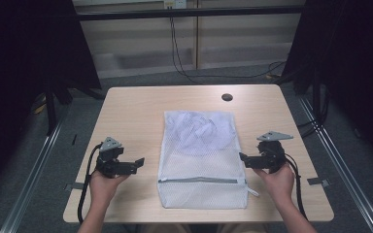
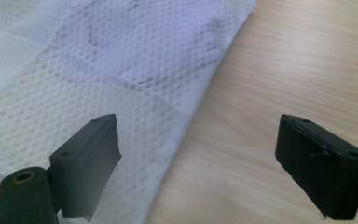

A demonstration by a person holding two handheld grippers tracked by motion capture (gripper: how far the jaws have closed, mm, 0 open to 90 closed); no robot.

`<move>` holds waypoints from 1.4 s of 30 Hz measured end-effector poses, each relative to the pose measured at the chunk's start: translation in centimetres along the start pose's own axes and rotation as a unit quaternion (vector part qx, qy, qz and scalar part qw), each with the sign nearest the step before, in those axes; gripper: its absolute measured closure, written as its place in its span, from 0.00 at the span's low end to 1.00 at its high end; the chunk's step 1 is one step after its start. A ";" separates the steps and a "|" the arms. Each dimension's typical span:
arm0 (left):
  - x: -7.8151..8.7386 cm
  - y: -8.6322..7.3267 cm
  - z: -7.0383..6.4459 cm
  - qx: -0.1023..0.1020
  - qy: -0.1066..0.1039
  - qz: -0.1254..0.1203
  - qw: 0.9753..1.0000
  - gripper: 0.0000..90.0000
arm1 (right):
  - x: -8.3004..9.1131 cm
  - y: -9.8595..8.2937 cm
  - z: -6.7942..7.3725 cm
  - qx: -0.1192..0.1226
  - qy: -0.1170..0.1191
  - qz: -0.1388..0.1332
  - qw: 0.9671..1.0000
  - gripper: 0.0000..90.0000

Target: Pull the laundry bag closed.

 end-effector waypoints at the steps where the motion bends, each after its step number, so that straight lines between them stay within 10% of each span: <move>1: 0.0 0.0 0.0 -0.002 -0.005 0.006 1.000 0.07 | 0.0 0.2 0.5 -0.001 0.002 0.002 1.000 0.17; 9: 0.1 -0.4 -0.1 -0.003 -0.016 0.029 0.999 0.08 | -0.9 1.5 3.6 -0.019 0.058 0.018 0.998 0.17; 42: 1.2 -1.0 0.3 0.006 -0.035 0.045 0.998 0.10 | -4.6 3.8 12.0 0.018 0.120 0.071 0.990 0.18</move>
Point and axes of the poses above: each handheld gripper's, and its own axes: x roughly backward along the jaws, y roughly out of its top, z roughly to its left, the point moved 2 cm from there along -x, roughly forward along the jaws, and after that the axes turned 4 degrees about y, right-handed, at the moved point
